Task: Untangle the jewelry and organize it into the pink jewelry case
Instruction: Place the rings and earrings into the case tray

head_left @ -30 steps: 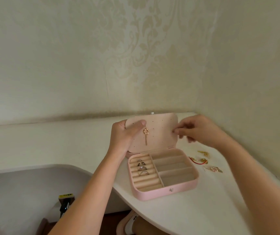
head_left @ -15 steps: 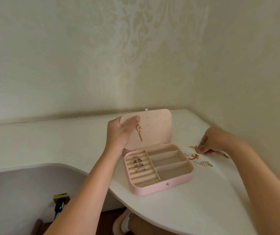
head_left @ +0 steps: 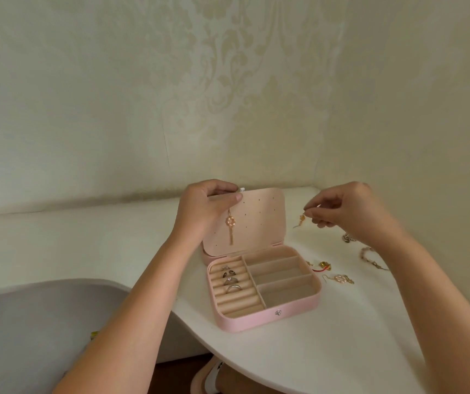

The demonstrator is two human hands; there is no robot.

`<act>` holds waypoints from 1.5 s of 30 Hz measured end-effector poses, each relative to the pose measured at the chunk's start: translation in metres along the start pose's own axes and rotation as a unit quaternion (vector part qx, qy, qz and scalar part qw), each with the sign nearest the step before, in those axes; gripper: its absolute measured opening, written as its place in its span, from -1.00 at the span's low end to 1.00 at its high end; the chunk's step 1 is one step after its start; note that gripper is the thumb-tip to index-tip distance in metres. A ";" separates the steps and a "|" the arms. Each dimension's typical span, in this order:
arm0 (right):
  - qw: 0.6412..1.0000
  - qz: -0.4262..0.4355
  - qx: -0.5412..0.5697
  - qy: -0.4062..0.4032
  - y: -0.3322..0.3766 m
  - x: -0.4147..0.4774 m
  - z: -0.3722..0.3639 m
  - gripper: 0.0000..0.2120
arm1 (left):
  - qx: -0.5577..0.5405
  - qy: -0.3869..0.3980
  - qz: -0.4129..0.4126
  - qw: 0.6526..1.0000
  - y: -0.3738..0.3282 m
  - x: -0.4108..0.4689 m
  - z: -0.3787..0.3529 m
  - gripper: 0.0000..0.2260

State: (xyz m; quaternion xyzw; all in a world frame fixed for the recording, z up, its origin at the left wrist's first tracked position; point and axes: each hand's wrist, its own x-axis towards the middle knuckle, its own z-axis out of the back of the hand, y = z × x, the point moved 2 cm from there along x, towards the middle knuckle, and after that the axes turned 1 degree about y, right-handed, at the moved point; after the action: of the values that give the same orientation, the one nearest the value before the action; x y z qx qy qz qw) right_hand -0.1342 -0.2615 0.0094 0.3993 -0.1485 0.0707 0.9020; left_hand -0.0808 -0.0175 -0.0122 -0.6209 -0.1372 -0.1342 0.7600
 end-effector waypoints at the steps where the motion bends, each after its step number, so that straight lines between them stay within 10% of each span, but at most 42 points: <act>1: 1.000 0.012 0.010 -0.005 0.006 -0.001 0.000 -0.88 | 0.019 0.012 -0.013 1.000 -0.003 0.002 0.000 -0.89; 28: 0.995 0.032 0.099 -0.005 0.029 0.015 -0.042 -0.73 | 0.271 0.245 -0.023 0.931 -0.028 0.021 -0.009 -0.92; 45: 0.944 0.312 -0.068 -0.077 0.025 0.012 -0.065 -0.92 | 0.254 0.260 0.018 0.931 -0.030 0.017 0.005 -0.86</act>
State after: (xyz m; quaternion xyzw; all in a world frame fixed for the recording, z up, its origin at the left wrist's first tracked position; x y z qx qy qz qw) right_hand -0.1149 -0.1963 -0.0109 0.2748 -0.3395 0.3071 0.8456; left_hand -0.0760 -0.0188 0.0224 -0.3532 0.0473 -0.2380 0.9035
